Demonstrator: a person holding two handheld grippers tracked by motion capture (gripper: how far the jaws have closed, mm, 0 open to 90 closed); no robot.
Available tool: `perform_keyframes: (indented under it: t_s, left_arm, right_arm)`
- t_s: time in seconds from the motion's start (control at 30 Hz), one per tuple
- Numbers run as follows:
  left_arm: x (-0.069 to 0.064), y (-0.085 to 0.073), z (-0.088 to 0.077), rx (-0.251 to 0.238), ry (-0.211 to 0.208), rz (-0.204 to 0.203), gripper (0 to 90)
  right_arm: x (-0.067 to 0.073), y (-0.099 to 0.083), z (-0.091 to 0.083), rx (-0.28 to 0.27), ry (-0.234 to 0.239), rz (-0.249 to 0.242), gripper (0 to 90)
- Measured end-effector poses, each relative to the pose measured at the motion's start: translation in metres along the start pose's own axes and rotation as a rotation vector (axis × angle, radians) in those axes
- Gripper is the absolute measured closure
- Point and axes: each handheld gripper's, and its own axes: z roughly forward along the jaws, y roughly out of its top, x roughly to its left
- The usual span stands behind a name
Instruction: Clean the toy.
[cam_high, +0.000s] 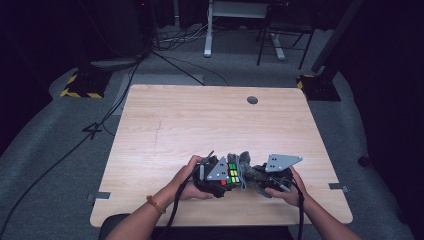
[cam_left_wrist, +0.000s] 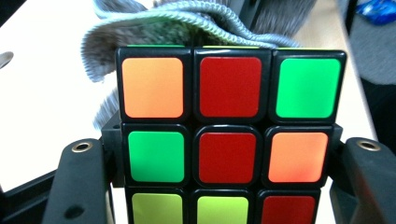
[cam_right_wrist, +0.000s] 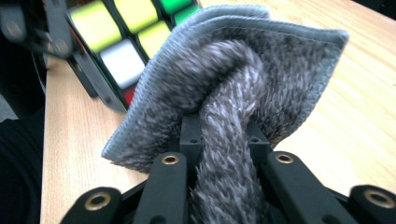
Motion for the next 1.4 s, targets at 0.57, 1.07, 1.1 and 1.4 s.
perform_keyframes:
  t_s: [0.57,1.07,1.1,1.4]
  left_arm:
    - [-0.001,-0.001,0.005,0.013,0.005,0.005,32.2]
    - [0.000,0.000,0.006,0.007,-0.030,-0.004,32.5]
    - [-0.001,0.000,0.006,0.007,-0.034,-0.001,32.8]
    - [-0.001,0.000,0.002,-0.007,-0.034,0.001,33.2]
  right_arm:
    - [0.009,0.009,-0.006,-0.103,0.055,0.009,76.9]
    - [0.013,0.011,-0.008,-0.104,0.043,-0.028,76.9]
    - [0.014,0.012,-0.010,-0.115,0.045,-0.032,76.9]
    - [0.010,-0.002,0.009,0.006,0.026,-0.037,76.9]
